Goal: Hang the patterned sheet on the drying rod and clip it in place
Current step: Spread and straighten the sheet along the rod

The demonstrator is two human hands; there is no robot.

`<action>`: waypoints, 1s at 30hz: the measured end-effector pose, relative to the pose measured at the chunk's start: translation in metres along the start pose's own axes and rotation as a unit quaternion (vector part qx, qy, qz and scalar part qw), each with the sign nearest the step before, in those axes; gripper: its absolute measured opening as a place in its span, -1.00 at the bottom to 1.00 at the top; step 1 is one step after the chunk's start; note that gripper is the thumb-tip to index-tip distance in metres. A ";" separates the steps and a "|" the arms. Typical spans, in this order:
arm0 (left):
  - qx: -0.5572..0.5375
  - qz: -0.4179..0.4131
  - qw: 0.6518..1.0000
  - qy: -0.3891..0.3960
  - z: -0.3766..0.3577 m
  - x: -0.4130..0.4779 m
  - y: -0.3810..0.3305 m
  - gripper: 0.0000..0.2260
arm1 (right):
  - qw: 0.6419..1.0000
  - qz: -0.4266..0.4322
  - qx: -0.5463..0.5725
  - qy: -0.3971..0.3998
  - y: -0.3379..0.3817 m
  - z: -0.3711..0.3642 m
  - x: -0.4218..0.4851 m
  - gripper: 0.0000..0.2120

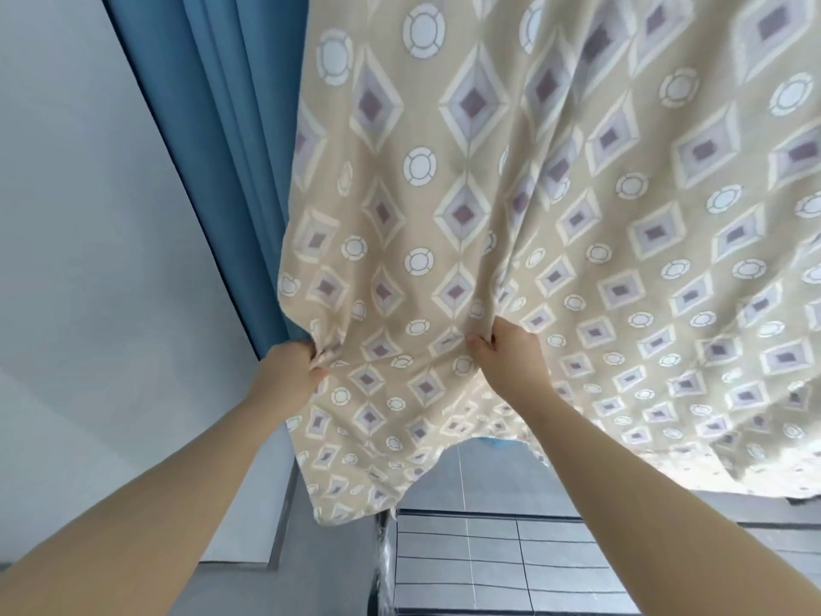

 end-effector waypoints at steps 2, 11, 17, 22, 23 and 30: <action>0.015 0.013 1.000 0.003 -0.009 0.001 0.007 -0.64 | 1.000 -0.011 0.013 0.010 -0.006 -0.011 -0.008 -0.84; -0.077 0.081 0.993 0.034 -0.031 0.004 0.019 -0.75 | 0.999 -0.035 0.031 -0.006 -0.014 -0.028 -0.022 -0.85; -0.048 0.091 0.993 0.063 -0.047 0.005 0.022 -0.71 | 0.999 -0.031 0.013 -0.006 -0.018 -0.026 -0.024 -0.89; -0.040 0.099 0.993 0.056 -0.056 0.000 0.022 -0.69 | 0.999 -0.045 -0.006 -0.003 -0.020 -0.034 -0.029 -0.84; -0.044 0.099 0.992 0.060 -0.058 -0.001 0.024 -0.70 | 0.999 -0.047 -0.012 0.003 -0.022 -0.036 -0.032 -0.84; -0.092 0.075 0.989 0.090 -0.064 -0.009 0.024 -0.82 | 0.997 -0.071 -0.005 0.014 -0.029 -0.041 -0.047 -0.87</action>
Point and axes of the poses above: each hand's wrist, its own x-axis towards the middle knuckle, its own z-axis out of the back of the hand, y = z × x, the point moved 1 cm from there along x, towards the middle knuckle, and after that the axes turned 8 degrees about z, right-handed, at the moved point
